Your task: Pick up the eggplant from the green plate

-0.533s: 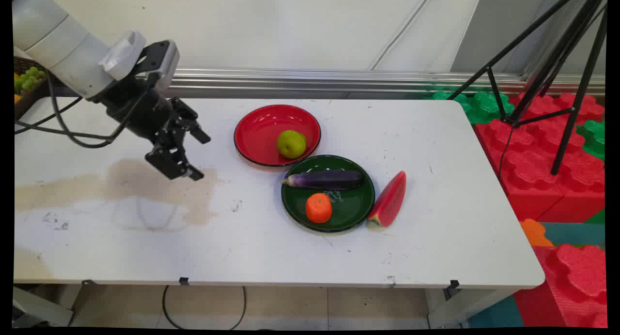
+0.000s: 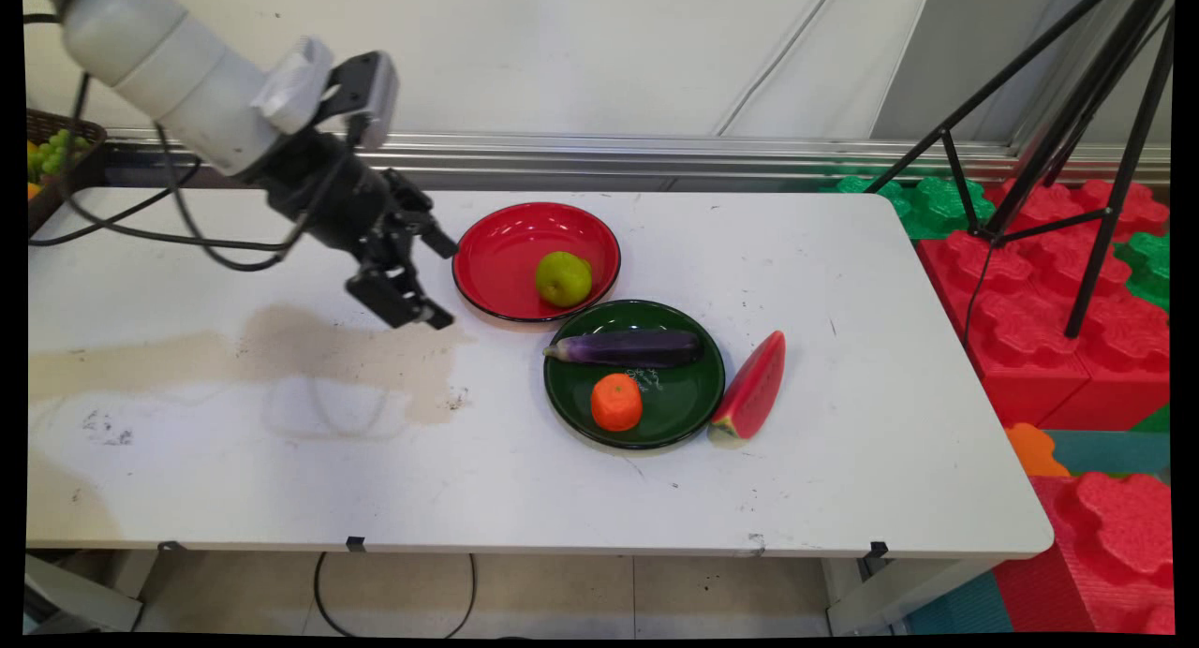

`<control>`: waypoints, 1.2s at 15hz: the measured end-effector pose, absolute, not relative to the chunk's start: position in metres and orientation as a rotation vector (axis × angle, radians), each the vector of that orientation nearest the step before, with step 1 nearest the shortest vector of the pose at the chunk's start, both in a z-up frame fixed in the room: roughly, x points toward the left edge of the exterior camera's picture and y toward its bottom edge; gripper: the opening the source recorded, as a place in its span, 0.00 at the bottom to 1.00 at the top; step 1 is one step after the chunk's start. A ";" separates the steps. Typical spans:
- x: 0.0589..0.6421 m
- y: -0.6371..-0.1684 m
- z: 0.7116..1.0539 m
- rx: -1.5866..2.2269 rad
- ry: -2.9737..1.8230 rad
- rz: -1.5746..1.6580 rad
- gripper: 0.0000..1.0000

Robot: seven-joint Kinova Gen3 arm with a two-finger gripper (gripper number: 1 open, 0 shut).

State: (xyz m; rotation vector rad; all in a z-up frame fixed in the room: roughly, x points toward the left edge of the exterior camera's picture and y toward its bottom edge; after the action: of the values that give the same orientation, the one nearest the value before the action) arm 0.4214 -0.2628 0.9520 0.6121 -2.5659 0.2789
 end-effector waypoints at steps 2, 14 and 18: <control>0.403 -0.273 0.951 0.628 -2.558 0.293 1.00; 0.325 -0.330 0.924 0.693 -2.591 0.342 1.00; 0.296 -0.353 0.903 0.700 -2.614 0.338 1.00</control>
State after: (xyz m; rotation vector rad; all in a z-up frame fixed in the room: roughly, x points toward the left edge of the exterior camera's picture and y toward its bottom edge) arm 0.2960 -0.3530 0.9034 0.7002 -2.6144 0.3376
